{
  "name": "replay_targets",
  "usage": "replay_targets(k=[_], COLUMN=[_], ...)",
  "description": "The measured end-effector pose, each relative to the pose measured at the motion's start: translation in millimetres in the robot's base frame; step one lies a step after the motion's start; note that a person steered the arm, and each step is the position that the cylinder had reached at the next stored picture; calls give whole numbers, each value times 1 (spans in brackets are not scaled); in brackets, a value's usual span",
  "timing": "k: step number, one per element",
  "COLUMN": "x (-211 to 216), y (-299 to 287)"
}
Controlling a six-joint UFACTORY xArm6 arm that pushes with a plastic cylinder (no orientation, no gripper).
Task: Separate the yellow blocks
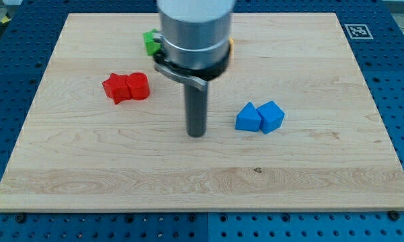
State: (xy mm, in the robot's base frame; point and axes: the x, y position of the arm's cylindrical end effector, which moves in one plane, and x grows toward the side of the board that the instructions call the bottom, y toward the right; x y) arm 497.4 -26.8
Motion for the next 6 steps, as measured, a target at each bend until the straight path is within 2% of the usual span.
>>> replay_targets(k=[1, 3, 5, 6], x=[-19, -95, -148, -158], y=[-19, -30, -18, -1])
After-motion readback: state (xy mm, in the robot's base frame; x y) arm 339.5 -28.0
